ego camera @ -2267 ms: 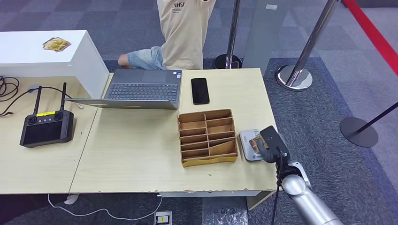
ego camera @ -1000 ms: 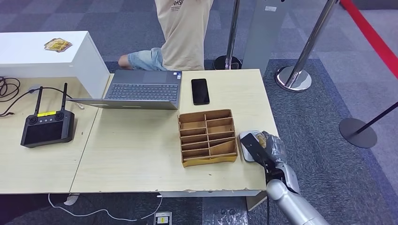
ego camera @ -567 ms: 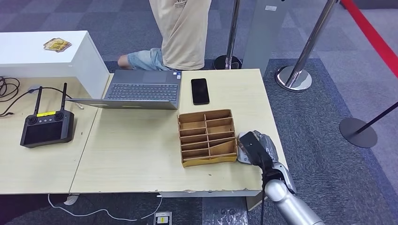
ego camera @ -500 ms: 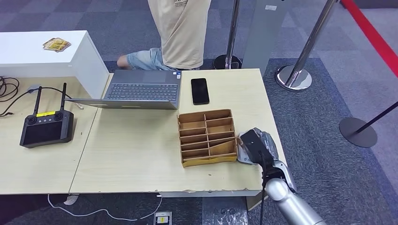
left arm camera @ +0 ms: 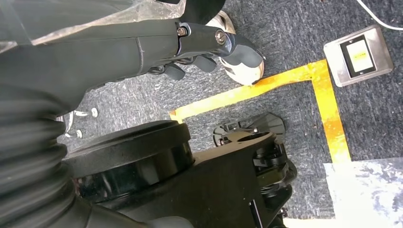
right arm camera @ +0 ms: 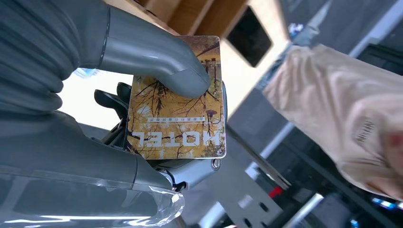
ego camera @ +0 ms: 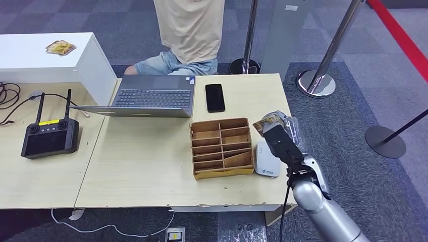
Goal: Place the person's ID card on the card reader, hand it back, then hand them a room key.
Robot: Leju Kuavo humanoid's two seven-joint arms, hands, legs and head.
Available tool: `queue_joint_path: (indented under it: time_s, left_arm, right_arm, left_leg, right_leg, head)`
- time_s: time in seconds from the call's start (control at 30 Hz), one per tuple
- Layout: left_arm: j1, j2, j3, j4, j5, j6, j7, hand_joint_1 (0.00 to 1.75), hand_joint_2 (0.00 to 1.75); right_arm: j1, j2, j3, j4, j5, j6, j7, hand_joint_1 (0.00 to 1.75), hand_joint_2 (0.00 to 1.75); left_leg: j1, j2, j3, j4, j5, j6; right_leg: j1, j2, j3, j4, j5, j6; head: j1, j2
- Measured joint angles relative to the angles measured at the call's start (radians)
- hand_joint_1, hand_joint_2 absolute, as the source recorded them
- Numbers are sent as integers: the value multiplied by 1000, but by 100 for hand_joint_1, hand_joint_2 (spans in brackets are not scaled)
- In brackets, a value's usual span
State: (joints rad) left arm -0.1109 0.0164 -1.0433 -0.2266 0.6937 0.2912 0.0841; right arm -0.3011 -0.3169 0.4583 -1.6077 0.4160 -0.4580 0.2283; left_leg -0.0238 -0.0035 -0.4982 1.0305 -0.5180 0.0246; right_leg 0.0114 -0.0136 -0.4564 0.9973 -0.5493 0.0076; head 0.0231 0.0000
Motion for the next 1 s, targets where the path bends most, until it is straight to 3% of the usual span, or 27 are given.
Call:
queue_joint_path:
  time_s: [0.33, 0.7, 0.83, 1.0]
  left_arm:
    - [-9, -5, -5, 0, -10, -8, 7, 0, 175]
    - [-18, -6, -18, 0, -22, -15, 12, 0, 175]
    - [-31, -8, -24, 0, -37, -27, 31, 0, 175]
    - [-39, -11, -25, 0, -44, -32, 46, 0, 175]
  right_arm:
    - [-120, 14, 47, -154, 43, 75, 8, 175, 175]
    - [-200, 40, 106, -185, 9, 117, -20, 175, 175]
    - [-305, 56, 157, -139, 200, 176, 55, 175, 175]
    - [-431, 61, 229, -29, 552, 235, 122, 175, 175]
  left_leg:
    - [0, -1, 0, 0, 0, 0]
    - [0, 0, -2, 0, 0, 0]
    - [0, -1, -2, 0, 0, 0]
    - [0, -1, -2, 0, 0, 0]
  right_leg:
    - [0, 0, 0, 0, 0, 0]
    - [0, 0, -1, 1, 0, 0]
    - [0, -1, -1, 1, 0, 0]
    - [0, -1, -1, 1, 0, 0]
  head:
    - [0, 0]
    - [0, 0]
    - [0, 0]
    - [0, 0]
